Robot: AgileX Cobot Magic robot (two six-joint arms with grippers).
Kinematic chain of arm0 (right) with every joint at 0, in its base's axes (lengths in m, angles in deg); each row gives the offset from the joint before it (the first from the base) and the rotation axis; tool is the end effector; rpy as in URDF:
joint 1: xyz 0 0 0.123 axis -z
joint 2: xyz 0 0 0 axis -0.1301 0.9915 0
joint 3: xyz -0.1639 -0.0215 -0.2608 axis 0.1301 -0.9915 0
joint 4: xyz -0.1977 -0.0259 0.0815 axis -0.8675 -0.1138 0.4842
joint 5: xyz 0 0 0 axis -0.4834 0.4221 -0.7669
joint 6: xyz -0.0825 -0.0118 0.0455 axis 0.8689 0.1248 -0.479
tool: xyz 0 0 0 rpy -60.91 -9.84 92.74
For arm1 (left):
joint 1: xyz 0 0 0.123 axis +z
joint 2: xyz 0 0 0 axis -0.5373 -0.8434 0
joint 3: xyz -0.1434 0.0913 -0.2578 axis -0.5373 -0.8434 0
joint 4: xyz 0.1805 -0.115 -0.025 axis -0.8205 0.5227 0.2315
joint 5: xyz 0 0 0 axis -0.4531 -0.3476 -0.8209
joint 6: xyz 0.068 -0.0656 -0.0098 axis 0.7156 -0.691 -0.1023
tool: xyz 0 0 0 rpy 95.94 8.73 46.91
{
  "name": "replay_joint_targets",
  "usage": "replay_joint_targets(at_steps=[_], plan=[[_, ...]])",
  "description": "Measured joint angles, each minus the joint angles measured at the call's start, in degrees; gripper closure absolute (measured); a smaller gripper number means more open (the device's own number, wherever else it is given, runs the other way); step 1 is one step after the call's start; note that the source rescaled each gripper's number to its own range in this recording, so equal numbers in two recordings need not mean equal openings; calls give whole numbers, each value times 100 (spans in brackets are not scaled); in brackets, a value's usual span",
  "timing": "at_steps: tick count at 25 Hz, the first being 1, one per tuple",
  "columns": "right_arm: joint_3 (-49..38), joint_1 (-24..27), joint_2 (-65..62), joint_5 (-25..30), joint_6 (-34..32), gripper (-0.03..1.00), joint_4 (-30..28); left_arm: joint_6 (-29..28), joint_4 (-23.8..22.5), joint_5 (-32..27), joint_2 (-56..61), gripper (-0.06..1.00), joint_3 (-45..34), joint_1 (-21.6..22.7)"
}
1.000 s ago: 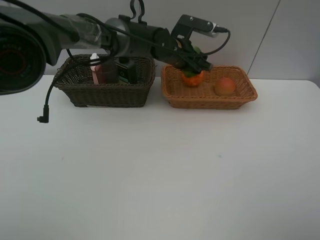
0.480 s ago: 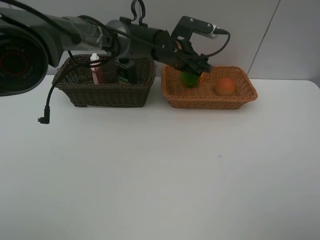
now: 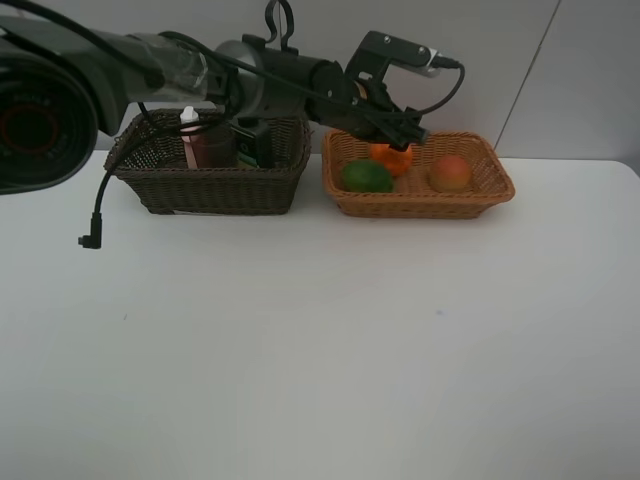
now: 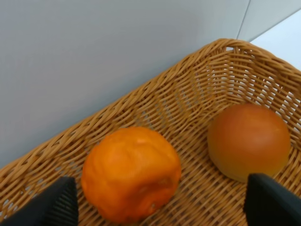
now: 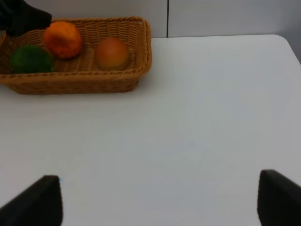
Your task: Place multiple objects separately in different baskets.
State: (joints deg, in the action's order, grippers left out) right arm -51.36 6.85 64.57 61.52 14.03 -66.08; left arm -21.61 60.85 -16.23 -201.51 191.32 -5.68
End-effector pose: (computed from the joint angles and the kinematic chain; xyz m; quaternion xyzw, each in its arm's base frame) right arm -0.0606 -0.0076 0.2630 0.0260 0.8456 -0.0215 0.5328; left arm 0.4275 -0.3366 0.1960 0.2832 0.8004 -0.1708 0.5000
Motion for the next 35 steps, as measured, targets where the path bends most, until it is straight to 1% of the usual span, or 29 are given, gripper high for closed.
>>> replay_joint_targets(at_steps=[13, 17, 23, 25, 29, 32, 35], plan=[[0, 0, 0, 0, 0, 11, 0, 0, -29, -5, 0, 3, 0, 0], [0, 0, 0, 0, 0, 11, 0, 124, -245, -16, 0, 3, 0, 0], [0, 0, 0, 0, 0, 11, 0, 170, -330, -368, 101, 3, 6, 0], [0, 0, 0, 0, 0, 11, 0, 175, -330, -569, 195, 3, 6, 0], [0, 0, 0, 0, 0, 11, 0, 175, -554, -1197, 548, 3, 6, 0], [0, 0, 0, 0, 0, 11, 0, 175, -752, -1927, 864, 3, 11, -5], [0, 0, 0, 0, 0, 11, 0, 175, -924, -2899, 1242, 3, 11, -32]])
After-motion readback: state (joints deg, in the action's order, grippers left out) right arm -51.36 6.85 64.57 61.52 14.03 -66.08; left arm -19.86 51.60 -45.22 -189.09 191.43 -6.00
